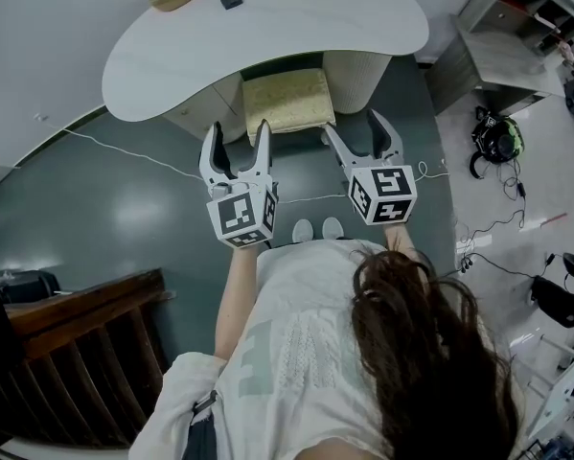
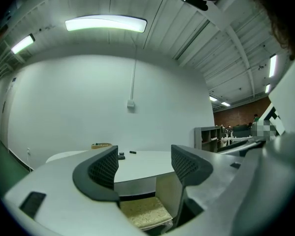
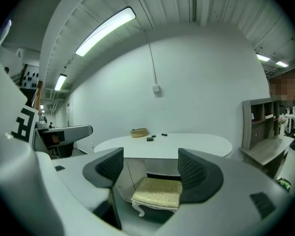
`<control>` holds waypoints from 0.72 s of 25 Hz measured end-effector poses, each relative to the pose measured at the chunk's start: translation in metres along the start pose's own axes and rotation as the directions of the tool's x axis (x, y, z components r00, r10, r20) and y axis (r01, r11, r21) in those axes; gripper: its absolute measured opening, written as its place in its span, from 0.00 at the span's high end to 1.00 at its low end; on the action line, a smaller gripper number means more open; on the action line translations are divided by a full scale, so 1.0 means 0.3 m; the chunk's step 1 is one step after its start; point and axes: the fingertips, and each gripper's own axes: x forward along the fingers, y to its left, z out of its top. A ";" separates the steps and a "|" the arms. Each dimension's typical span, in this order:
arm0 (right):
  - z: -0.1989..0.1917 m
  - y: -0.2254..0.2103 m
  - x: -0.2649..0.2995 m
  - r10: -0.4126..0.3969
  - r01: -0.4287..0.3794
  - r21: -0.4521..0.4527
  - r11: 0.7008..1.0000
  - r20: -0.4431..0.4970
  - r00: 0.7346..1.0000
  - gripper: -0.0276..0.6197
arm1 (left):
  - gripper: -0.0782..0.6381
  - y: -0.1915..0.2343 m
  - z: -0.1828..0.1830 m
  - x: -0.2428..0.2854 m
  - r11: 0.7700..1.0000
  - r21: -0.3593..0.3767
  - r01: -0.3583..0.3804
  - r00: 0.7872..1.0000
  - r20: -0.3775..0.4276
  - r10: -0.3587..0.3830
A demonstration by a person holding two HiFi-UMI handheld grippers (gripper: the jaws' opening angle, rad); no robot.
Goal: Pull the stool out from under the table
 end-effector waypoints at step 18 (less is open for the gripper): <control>-0.004 -0.074 0.113 0.016 -0.017 -0.047 0.999 -0.039 0.999 0.44 | 0.44 0.002 -0.056 0.094 0.999 0.003 0.036 0.998 -0.043 -0.035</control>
